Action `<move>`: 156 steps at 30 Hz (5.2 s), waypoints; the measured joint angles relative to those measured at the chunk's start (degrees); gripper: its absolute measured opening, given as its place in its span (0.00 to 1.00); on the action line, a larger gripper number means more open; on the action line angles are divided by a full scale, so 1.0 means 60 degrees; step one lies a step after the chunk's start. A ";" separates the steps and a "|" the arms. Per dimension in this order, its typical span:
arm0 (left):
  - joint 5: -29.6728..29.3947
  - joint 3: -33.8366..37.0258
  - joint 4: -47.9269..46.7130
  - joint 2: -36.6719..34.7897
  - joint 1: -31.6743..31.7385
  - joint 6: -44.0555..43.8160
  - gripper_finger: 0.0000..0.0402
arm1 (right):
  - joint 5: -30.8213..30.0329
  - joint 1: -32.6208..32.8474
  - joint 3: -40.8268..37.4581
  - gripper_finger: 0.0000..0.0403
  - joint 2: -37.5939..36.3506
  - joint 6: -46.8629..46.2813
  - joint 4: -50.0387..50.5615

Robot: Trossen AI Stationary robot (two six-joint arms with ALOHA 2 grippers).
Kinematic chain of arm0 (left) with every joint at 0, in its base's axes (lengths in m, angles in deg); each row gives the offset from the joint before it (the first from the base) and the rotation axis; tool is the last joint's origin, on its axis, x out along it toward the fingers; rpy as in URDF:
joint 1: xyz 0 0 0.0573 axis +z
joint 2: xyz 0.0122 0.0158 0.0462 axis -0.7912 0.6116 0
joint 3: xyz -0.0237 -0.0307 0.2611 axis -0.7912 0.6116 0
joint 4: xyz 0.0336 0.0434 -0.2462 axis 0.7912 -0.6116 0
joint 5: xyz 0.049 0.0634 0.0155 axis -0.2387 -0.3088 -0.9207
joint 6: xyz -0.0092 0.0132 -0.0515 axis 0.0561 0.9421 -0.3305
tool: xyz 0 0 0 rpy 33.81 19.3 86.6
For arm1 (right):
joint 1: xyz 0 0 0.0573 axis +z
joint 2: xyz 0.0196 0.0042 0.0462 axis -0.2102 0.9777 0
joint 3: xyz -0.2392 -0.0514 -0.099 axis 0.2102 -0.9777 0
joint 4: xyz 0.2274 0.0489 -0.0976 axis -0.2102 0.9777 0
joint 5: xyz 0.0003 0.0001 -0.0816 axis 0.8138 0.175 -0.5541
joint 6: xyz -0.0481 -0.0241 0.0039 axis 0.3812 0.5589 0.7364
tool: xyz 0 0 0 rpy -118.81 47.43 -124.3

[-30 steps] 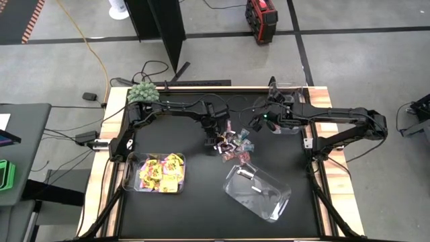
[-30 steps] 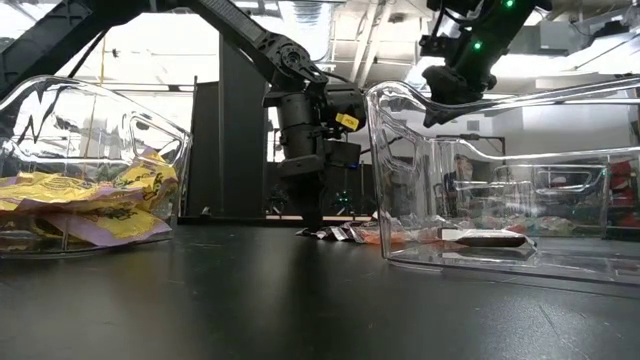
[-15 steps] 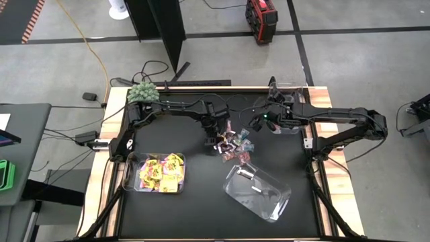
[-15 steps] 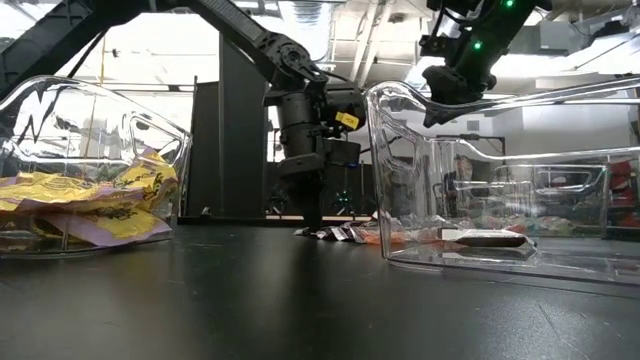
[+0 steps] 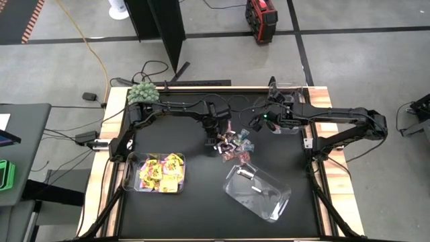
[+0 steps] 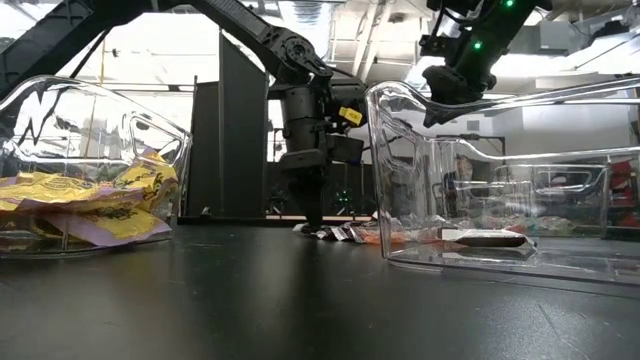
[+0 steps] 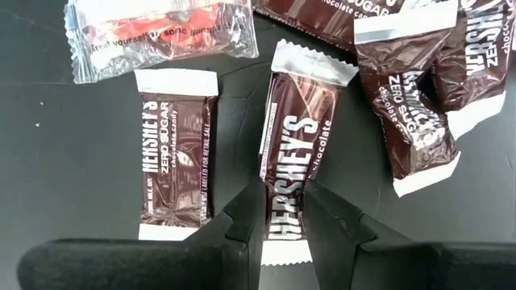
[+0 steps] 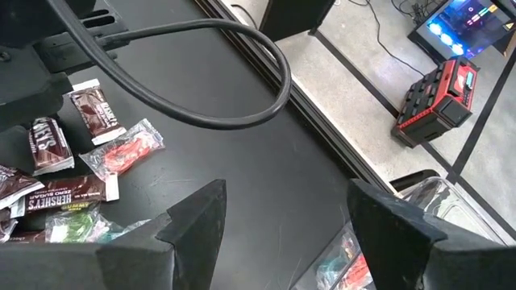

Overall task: Sort candy
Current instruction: Put the brown candy in the bottom right transparent container

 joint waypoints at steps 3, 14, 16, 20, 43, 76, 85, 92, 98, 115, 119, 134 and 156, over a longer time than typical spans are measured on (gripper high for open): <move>0.0000 -0.0011 -0.0066 -0.0004 0.0000 0.0004 0.17 | 0.0000 0.0000 0.0000 0.68 0.0000 0.0020 -0.0001; -0.0113 -0.0025 -0.0083 -0.0069 0.0004 0.0026 0.01 | 0.0000 0.0000 0.0000 0.68 0.0000 0.0022 0.0000; -0.0113 -0.0025 -0.0098 -0.0069 -0.0001 0.0033 0.00 | 0.0000 0.0000 0.0000 0.68 0.0000 0.0022 -0.0003; -0.0117 0.0000 -0.0102 -0.0073 -0.0047 0.0069 0.00 | 0.0000 0.0000 0.0000 0.68 0.0000 0.0022 0.0000; -0.0993 -0.0044 -0.0133 -0.0268 -0.0295 0.0214 0.00 | -0.0002 0.0000 0.0000 0.68 0.0000 0.0022 0.0000; -0.0901 0.1015 -0.0309 -0.0433 -0.0311 0.0011 0.62 | -0.0004 -0.0004 0.0000 0.68 0.0000 0.0028 0.0025; -0.0901 0.1042 -0.0077 -0.0430 -0.0214 -0.0117 0.54 | -0.0004 -0.0004 0.0000 0.68 0.0000 0.0025 0.0019; -0.0820 0.1045 0.0302 -0.0415 -0.0112 -0.0152 0.36 | -0.0004 -0.0004 0.0000 0.68 0.0001 0.0025 0.0019; -0.0787 0.1045 0.0439 -0.0404 -0.0096 -0.0156 0.24 | -0.0004 -0.0004 0.0000 0.68 0.0000 0.0025 0.0018; -0.0635 0.1042 0.0495 -0.0397 -0.0066 -0.0055 0.00 | -0.0004 -0.0004 0.0000 0.68 0.0000 0.0022 0.0018; -0.0663 0.1039 0.0485 -0.0397 -0.0069 -0.0069 0.00 | -0.0004 -0.0004 0.0000 0.68 0.0000 0.0022 0.0019; -0.1336 0.0376 -0.0342 -0.0441 -0.0463 -0.0073 0.00 | -0.0004 -0.0003 0.0000 0.68 0.0001 0.0025 0.0025; -0.2167 -0.1107 -0.2134 -0.2438 -0.1103 -0.0456 0.00 | -0.0004 -0.0001 0.0000 0.68 0.0000 0.0278 0.0008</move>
